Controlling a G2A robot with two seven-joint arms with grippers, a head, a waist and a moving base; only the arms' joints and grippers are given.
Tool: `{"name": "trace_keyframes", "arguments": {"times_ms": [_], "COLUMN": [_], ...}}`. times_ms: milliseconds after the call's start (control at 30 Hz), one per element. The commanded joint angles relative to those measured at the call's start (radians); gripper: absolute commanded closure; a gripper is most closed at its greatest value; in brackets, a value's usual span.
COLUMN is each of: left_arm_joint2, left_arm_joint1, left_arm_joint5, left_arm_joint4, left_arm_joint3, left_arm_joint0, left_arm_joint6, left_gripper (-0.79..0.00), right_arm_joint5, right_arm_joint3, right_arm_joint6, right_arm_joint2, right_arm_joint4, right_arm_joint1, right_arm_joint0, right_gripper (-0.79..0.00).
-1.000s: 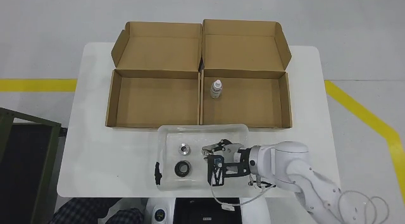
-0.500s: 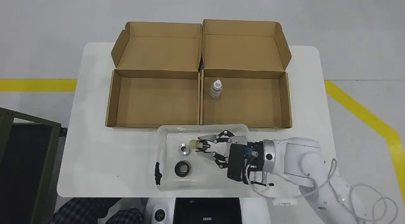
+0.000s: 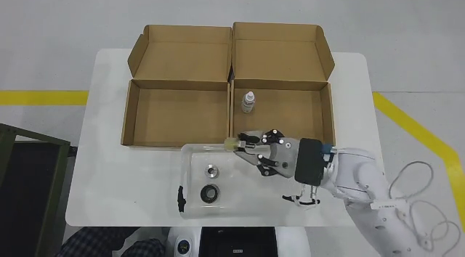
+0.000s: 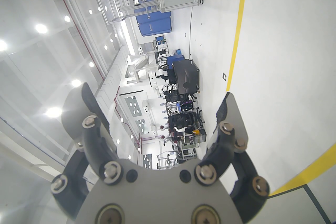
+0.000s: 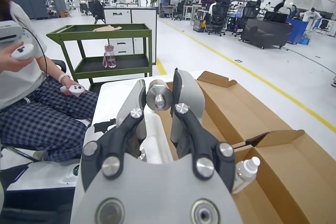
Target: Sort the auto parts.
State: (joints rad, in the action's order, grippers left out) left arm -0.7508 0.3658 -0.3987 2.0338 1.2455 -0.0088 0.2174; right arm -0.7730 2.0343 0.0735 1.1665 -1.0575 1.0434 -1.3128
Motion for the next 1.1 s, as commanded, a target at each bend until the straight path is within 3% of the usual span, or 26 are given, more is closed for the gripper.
{"name": "trace_keyframes", "arguments": {"times_ms": [0,467,1067], "left_arm_joint2": [0.0,0.0,0.0], "left_arm_joint1": [0.0,0.0,0.0], "left_arm_joint5": [0.0,0.0,0.0], "left_arm_joint4": [0.0,0.0,0.0], "left_arm_joint3": [0.0,0.0,0.0], "left_arm_joint0": [0.0,0.0,0.0], "left_arm_joint6": [0.0,0.0,0.0], "left_gripper": [-0.785,-0.785,-0.785], "right_arm_joint5": [0.01,0.009,0.009], "right_arm_joint3": [-0.003,-0.011,-0.089], "right_arm_joint6": [0.007,0.001,-0.225], "right_arm_joint2": [0.006,0.033,0.062], "right_arm_joint4": [0.015,0.008,-0.182], "right_arm_joint1": [0.001,0.002,-0.009], "right_arm_joint0": [-0.001,-0.006,0.033], "right_gripper": [0.0,0.0,0.0]}}
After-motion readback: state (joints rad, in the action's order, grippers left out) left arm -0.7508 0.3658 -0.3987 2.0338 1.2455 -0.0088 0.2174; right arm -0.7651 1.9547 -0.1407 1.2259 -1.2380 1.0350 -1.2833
